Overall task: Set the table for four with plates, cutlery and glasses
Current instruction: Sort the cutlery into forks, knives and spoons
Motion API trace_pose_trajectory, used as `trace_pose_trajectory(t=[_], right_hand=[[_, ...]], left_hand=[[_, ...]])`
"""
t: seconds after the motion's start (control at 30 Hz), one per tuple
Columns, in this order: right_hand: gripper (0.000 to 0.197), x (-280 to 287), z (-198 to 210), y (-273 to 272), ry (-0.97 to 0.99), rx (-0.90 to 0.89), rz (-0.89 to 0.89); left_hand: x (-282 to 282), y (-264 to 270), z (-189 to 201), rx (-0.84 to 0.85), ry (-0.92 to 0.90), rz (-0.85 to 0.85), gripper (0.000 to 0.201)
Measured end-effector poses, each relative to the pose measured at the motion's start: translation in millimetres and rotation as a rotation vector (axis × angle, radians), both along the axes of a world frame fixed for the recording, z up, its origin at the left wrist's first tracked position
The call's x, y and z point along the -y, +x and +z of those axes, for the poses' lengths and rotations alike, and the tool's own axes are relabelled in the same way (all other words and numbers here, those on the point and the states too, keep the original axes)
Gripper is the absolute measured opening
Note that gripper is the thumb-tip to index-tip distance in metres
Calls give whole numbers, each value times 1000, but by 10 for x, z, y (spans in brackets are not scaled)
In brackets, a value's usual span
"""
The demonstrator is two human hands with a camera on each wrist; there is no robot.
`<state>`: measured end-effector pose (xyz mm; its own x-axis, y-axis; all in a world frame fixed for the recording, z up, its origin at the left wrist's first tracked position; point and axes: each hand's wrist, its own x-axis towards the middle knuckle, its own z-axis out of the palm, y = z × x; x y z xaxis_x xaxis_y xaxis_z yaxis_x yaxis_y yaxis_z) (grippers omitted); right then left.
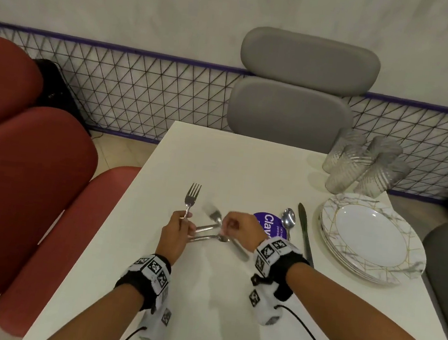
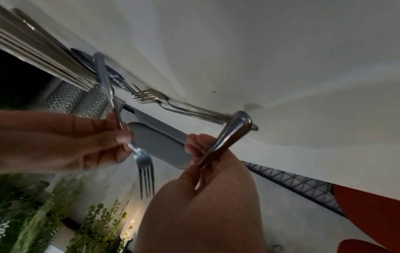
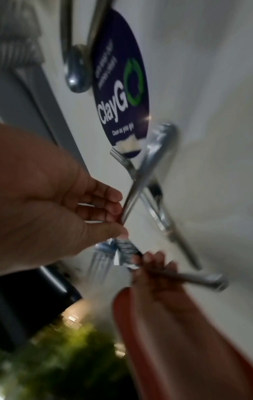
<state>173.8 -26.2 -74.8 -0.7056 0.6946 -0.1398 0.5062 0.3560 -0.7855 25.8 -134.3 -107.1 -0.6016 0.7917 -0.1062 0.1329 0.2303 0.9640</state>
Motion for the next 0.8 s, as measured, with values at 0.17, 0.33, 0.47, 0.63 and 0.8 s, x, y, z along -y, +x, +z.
trace_pose_trajectory(t=[0.17, 0.33, 0.47, 0.63, 0.8], right_hand=[[17, 16, 154, -243, -433, -329, -221], [15, 51, 83, -378, -477, -285, -246], [22, 63, 38, -408, -367, -203, -247], [31, 47, -34, -412, -320, -186, -290], [33, 39, 29, -419, -441, -233, -270]], left_hand=[[-102, 133, 126, 187, -19, -58, 20], [-145, 253, 259, 405, -13, -105, 18], [-99, 265, 280, 527, 32, -64, 20], [-118, 257, 280, 492, 52, -54, 21], [-135, 225, 291, 519, 31, -95, 23]])
